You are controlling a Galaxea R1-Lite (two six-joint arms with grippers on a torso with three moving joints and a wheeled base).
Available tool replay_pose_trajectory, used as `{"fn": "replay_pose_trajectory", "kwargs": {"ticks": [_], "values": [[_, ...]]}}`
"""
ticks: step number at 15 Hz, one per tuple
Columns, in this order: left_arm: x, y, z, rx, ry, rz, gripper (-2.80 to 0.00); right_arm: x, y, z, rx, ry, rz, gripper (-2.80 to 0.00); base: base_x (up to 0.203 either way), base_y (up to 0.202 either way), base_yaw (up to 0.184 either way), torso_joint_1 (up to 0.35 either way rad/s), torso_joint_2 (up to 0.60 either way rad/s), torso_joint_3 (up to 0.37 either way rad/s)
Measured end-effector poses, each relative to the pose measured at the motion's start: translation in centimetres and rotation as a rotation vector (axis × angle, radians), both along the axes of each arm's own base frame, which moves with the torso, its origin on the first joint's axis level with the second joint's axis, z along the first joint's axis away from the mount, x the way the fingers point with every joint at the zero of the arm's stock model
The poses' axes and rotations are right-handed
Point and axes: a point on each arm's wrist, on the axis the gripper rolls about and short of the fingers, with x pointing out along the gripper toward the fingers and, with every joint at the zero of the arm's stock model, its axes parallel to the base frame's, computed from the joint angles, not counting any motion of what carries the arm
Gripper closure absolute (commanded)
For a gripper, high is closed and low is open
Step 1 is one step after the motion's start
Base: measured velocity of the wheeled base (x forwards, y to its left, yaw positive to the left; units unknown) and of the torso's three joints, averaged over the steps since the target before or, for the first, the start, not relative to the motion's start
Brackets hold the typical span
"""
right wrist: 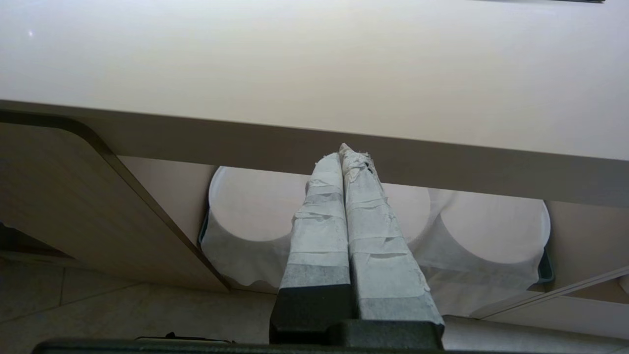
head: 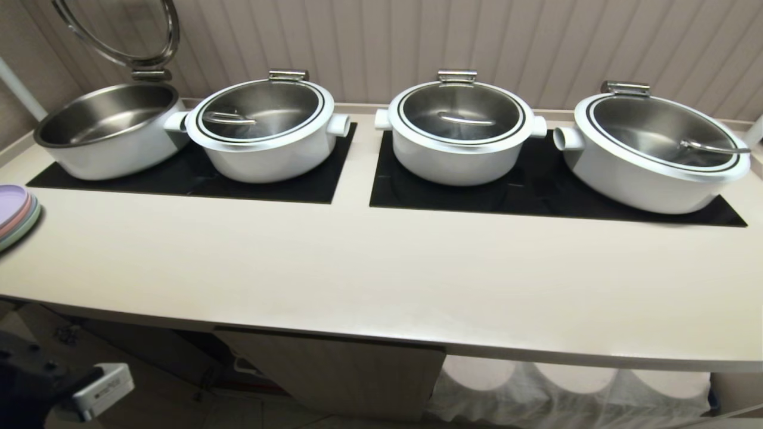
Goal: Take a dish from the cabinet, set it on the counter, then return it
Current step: Put it back into the cabinet
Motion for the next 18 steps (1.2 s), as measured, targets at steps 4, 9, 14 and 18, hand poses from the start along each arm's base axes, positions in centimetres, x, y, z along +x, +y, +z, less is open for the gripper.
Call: {"fn": "replay_pose_trajectory", "kwargs": {"ticks": [4, 9, 14, 18], "values": [[-0.02, -0.01, -0.20, -0.001, 0.012, -0.003, 0.00, 0.00, 0.00, 0.00, -0.001, 0.000, 0.000, 0.00, 0.000, 0.000, 0.000, 0.000, 0.00, 0.000], [0.04, -0.09, -0.26, -0.015, 0.026, -0.013, 0.00, 0.00, 0.00, 0.01, 0.000, -0.001, 0.000, 0.00, -0.003, 0.089, 0.005, 0.000, 0.00, 0.003], [0.08, -0.11, -0.26, -0.015, 0.027, -0.012, 0.00, 0.00, 0.00, 0.00, 0.000, 0.000, 0.000, 0.00, 0.000, 0.196, 0.001, 0.004, 0.00, 0.002], [0.08, -0.11, -0.26, -0.014, 0.026, -0.012, 0.00, 0.00, 0.00, 0.01, -0.001, -0.001, 0.001, 0.00, 0.000, 0.197, -0.003, 0.003, 0.00, 0.003]]}}
